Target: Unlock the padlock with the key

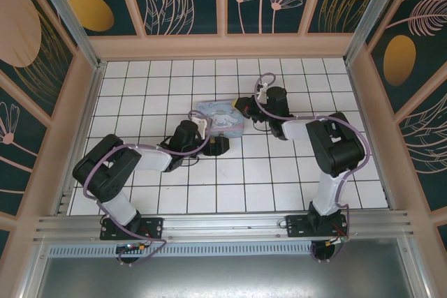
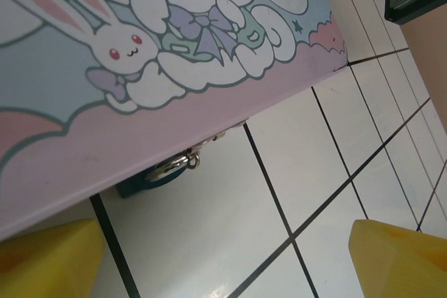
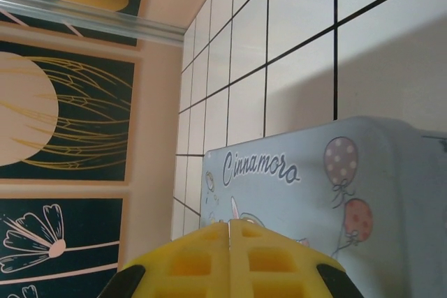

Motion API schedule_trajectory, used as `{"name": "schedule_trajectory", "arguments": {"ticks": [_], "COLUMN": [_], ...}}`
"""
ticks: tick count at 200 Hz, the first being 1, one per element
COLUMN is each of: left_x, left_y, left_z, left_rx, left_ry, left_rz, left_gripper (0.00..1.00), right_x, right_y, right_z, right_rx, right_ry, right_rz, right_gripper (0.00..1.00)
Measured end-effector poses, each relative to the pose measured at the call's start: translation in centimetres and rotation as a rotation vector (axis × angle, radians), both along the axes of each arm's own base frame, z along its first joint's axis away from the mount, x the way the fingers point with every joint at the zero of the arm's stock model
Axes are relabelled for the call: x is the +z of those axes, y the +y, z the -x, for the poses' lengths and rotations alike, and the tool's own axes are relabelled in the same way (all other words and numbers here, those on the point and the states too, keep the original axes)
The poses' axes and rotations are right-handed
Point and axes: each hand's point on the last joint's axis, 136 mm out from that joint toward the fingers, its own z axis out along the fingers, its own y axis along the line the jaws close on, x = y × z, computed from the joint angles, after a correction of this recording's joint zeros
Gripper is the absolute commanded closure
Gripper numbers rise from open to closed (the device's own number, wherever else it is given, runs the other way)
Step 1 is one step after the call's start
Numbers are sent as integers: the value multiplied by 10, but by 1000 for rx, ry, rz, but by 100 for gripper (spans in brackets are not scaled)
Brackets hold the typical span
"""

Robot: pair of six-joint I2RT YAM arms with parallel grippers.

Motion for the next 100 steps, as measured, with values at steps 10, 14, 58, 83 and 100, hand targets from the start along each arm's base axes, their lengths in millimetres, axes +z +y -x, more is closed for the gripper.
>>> {"name": "schedule_trajectory", "arguments": {"ticks": [10, 14, 58, 83, 100], "left_x": [0, -1, -10, -15, -15], "left_y": [-1, -1, -2, 0, 0], "left_z": [-2, -2, -10, -13, -15], "left_rx": [-7, -8, -17, -13, -5], "left_ry": [-11, -17, -69, -97, -125], "left_rz": [-8, -11, -70, -105, -125], "left_gripper": [9, 9, 8, 8, 8], "right_x": [-1, -1, -6, -12, -15], "right_y": [-1, -1, 0, -1, -1], "right_z": [-1, -1, -1, 0, 2], "right_rx": [-2, -2, -5, -4, -5], "right_ry": [2, 4, 18, 26, 33], "right_rz": [-3, -6, -11, -8, -5], "right_gripper": [100, 100, 100, 100, 100]}}
